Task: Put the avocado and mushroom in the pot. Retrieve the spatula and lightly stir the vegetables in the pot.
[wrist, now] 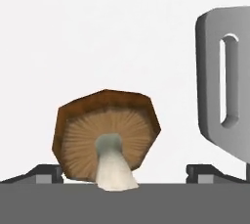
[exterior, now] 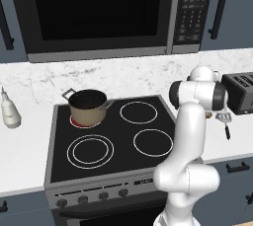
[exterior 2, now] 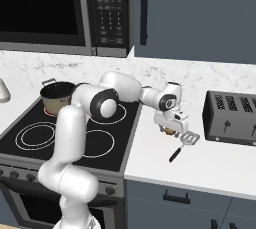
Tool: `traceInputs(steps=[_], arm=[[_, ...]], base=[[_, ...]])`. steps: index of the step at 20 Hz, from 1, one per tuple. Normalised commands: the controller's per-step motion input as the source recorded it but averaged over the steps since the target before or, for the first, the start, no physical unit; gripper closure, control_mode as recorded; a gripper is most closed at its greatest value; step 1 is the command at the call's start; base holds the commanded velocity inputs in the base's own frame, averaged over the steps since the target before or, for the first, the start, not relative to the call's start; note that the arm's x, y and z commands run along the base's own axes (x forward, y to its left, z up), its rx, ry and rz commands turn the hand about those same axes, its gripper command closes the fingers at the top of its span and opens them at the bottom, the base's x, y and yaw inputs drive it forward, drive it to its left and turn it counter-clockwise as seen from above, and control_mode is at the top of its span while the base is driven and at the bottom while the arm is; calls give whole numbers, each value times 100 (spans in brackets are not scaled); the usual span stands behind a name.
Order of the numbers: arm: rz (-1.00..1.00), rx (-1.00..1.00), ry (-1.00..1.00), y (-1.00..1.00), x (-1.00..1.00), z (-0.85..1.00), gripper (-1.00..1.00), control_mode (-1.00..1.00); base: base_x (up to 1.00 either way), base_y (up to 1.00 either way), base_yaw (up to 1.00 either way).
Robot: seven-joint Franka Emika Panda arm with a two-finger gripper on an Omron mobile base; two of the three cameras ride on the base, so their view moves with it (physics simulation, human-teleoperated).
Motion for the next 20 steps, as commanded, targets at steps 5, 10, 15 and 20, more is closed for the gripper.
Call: traceInputs(steps=[5, 10, 15, 20], arm=[[0, 0, 0, -4, 12, -20, -100, -100], [0, 0, 0, 0, 11, -18, -100, -100], [0, 0, 0, 0, 9, -19, -100, -100], [0, 0, 0, 7, 0, -36, 100, -100]], base=[[0, 0, 0], [0, 0, 0], [0, 0, 0], [0, 0, 0]])
